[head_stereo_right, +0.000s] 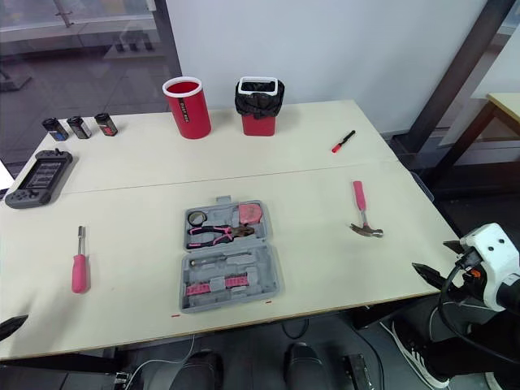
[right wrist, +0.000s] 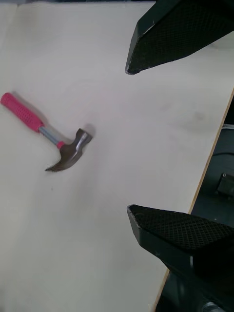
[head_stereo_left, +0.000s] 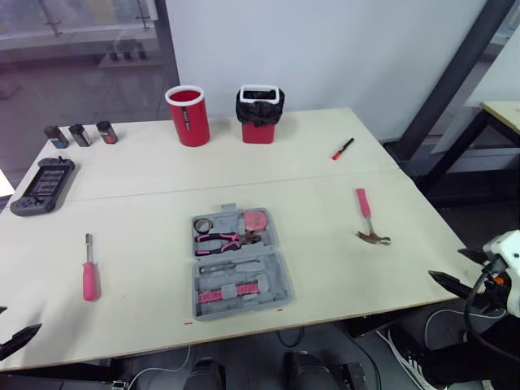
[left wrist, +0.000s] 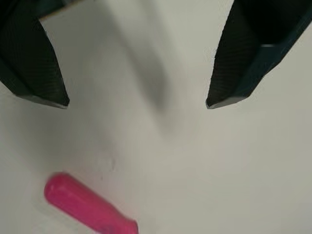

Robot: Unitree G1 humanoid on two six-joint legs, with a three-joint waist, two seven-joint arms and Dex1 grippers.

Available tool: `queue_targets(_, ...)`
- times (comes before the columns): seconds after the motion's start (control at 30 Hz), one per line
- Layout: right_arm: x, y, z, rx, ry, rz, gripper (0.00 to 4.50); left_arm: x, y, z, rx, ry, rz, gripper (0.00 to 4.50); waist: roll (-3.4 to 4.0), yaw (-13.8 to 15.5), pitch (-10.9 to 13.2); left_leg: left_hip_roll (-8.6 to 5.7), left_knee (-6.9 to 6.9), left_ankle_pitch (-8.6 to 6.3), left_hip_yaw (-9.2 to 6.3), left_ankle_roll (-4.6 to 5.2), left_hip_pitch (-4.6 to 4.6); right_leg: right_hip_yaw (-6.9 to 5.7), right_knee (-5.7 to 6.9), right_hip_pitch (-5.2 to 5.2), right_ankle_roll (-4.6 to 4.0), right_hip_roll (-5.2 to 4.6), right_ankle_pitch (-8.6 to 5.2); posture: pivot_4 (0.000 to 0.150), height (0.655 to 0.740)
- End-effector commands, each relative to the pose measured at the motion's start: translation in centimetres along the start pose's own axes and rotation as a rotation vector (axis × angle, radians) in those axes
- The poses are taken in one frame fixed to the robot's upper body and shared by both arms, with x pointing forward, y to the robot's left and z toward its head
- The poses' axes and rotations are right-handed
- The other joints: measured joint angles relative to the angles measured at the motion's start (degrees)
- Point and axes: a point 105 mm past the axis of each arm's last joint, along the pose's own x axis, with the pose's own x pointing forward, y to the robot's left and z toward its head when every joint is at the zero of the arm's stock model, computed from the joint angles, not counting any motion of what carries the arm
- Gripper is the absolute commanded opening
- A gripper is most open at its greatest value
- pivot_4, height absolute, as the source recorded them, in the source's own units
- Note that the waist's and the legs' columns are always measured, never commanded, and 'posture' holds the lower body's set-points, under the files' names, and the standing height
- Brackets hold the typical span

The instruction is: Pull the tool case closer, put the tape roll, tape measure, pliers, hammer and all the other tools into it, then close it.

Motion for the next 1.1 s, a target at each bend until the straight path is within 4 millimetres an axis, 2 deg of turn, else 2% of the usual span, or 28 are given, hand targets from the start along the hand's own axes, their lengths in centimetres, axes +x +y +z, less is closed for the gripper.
queue_targets(0.03,-0.3,-0.1,0.8,-0.023,-0.032,-0.009,4.50,-0.1,-0.2,-0.1,0.005,-0.012,-0.002,4.43,0.01,0.01,0.00,0.00,-0.02,0.00,0.00,0.00,0.00,0.00,0.06,-0.02,-0.11,0.01,0.08,0.150,0.7387)
queue_targets(0.2,-0.2,0.2,0.9,-0.020,-0.031,-0.002,4.50,0.2,-0.8,0.2,-0.003,-0.025,-0.022,4.43,0.00,0.22,-0.01,0.01,-0.14,-0.06,-0.01,-0.07,0.00,0.00,0.21,-0.09,-0.12,0.07,0.10,0.150,0.7387)
queue_targets(0.43,1.5,3.2,2.9,-0.035,-0.066,0.096,4.50,1.7,-3.3,1.5,-0.038,-0.078,-0.102,4.43,-0.02,0.23,-0.01,0.02,-0.07,-0.07,-0.02,-0.06,0.02,0.01,0.21,-0.06,-0.08,0.08,0.08,0.150,0.7387)
queue_targets(0.53,2.3,4.9,3.8,-0.032,-0.089,0.145,4.50,2.5,-5.7,2.9,-0.073,-0.127,-0.166,4.43,-0.02,0.20,-0.01,0.03,0.03,-0.07,-0.02,-0.07,0.01,0.05,0.20,-0.01,-0.06,0.09,0.06,0.150,0.7387)
queue_targets(0.63,3.3,5.7,4.3,-0.005,-0.102,0.133,4.50,3.4,-9.5,4.9,-0.109,-0.197,-0.252,4.43,-0.04,0.22,-0.02,0.03,0.06,-0.07,-0.02,-0.07,0.01,0.06,0.18,0.02,-0.09,0.09,0.08,0.150,0.7387)
queue_targets(0.83,7.6,5.6,5.1,0.115,-0.056,-0.072,4.50,4.9,-17.4,9.3,-0.204,-0.299,-0.442,4.43,-0.08,0.17,-0.04,0.02,0.13,-0.06,-0.11,-0.06,0.03,0.12,0.26,0.05,-0.08,0.20,0.17,0.150,0.7387)
queue_targets(0.97,10.7,4.4,5.7,0.215,-0.011,-0.259,4.50,4.9,-21.6,12.3,-0.184,-0.385,-0.535,4.43,-0.03,-0.03,-0.06,0.01,0.14,-0.05,-0.18,-0.05,0.04,0.15,0.31,0.06,-0.11,0.29,0.21,0.150,0.7387)
queue_targets(1.03,11.9,2.9,5.7,0.289,0.009,-0.364,4.50,4.1,-23.3,13.9,-0.129,-0.484,-0.570,4.43,0.00,0.04,-0.05,-0.01,0.13,-0.05,-0.19,-0.04,0.02,0.17,0.34,0.06,-0.11,0.30,0.22,0.150,0.7387)
queue_targets(1.1,13.0,1.7,5.7,0.328,0.035,-0.424,4.50,3.5,-24.6,14.7,-0.098,-0.528,-0.605,4.43,0.05,0.17,-0.04,-0.03,0.12,-0.04,-0.20,-0.04,-0.01,0.18,0.34,0.06,-0.11,0.30,0.22,0.150,0.7387)
